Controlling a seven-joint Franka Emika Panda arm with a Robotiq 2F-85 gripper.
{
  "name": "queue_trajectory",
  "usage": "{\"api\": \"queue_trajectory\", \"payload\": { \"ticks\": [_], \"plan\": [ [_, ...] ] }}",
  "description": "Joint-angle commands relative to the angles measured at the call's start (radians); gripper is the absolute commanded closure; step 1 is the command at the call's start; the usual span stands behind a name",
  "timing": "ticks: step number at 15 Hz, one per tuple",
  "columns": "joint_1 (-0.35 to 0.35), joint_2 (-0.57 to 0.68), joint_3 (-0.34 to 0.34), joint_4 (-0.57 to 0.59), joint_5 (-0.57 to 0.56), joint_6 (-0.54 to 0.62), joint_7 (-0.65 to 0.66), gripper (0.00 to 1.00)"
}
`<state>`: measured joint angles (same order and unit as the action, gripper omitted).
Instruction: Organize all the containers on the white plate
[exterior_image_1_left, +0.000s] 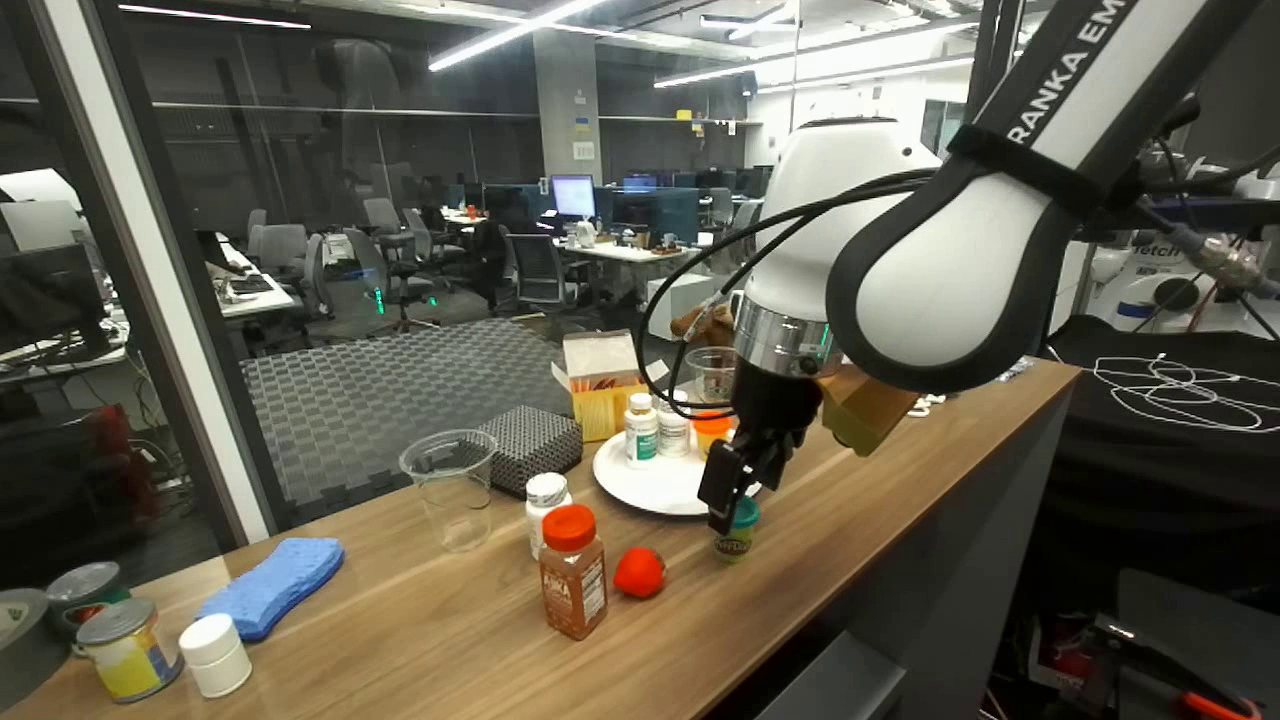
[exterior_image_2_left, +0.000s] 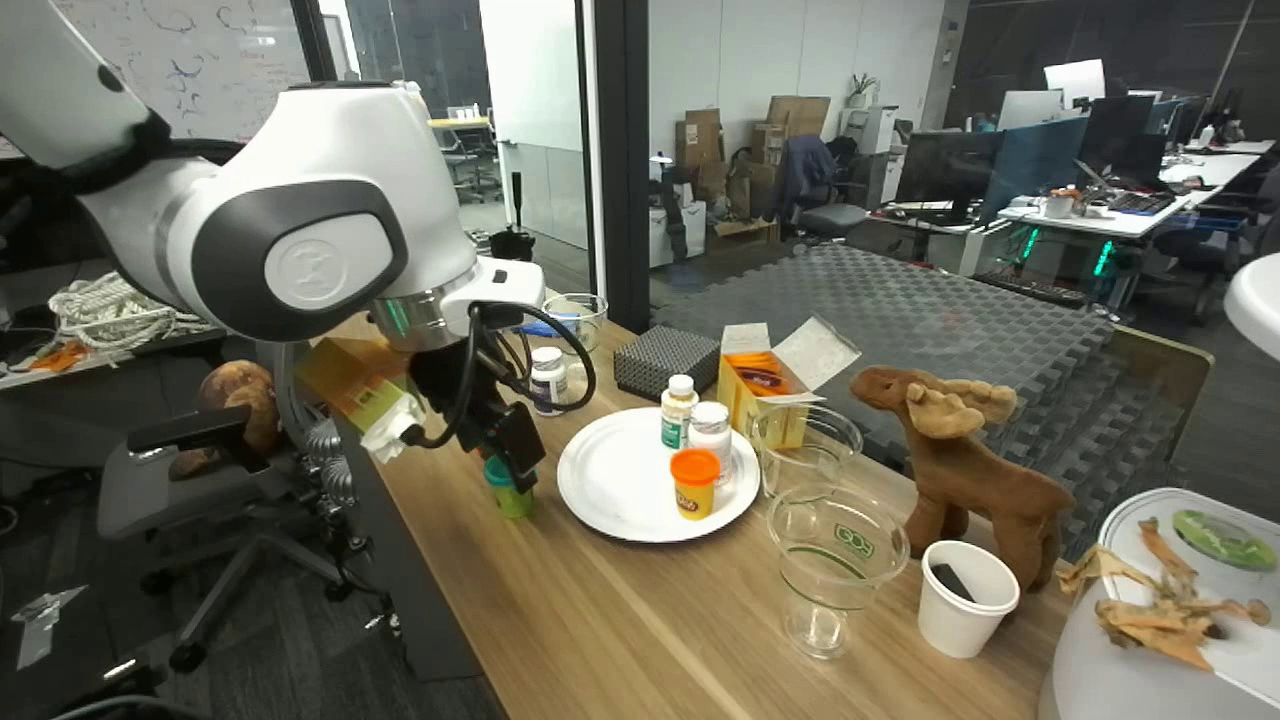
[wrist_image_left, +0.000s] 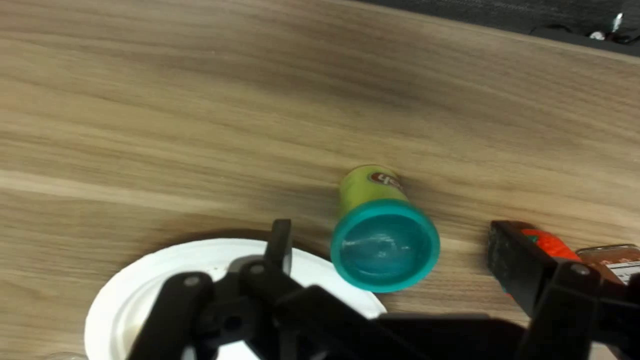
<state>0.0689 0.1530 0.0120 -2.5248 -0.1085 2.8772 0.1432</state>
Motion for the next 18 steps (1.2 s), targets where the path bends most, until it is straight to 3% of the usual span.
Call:
{"api": "queue_trajectory", "payload": {
  "ticks": [1,10,12,13,18],
  "plan": [
    [0.026,0.025,-0.047,0.024,-0.076,0.007,0.072,0.00],
    [-0.008,0.095,0.021,0.072,0.041,-0.017,-0.056,0.00],
    [-0.001,0.102,0.018,0.081,0.041,-0.015,-0.061,0.16],
    [0.003,0.101,0.017,0.083,0.036,-0.018,-0.060,0.34],
    [0.041,0.075,-0.031,0.069,-0.035,-0.010,-0.010,0.73]
  ]
}}
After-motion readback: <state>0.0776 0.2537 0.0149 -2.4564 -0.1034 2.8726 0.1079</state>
